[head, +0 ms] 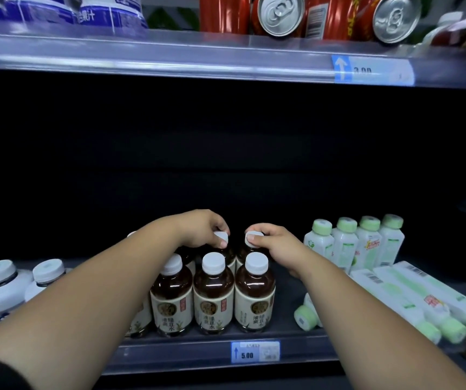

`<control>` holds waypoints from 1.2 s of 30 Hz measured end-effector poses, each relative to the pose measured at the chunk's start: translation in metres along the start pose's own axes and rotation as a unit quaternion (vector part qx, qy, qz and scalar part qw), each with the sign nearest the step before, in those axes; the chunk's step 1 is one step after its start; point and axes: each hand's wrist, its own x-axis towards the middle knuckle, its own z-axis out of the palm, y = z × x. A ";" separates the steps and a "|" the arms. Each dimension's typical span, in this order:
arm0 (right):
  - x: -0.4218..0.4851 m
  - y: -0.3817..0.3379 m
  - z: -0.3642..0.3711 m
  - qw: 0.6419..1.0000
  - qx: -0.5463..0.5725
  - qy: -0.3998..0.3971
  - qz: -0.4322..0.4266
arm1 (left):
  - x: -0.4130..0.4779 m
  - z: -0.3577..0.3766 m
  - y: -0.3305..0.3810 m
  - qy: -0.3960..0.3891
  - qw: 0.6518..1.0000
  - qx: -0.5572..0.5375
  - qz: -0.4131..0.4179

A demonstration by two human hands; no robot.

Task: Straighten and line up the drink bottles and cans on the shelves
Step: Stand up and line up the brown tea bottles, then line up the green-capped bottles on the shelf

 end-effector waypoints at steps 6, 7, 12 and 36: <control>-0.003 0.000 0.002 1.000 0.000 0.008 0.006 | -0.005 0.005 0.002 0.017 0.999 0.041 -0.001; -0.003 0.001 0.003 1.000 0.004 0.009 0.008 | -0.005 0.006 0.003 0.023 0.999 0.041 -0.002; -0.008 0.001 0.001 1.000 -0.012 0.005 0.013 | -0.011 0.007 0.005 0.050 0.998 0.025 -0.003; -0.106 0.009 -0.143 0.975 -0.089 0.202 -0.016 | 0.025 0.062 0.149 0.108 0.970 0.039 0.214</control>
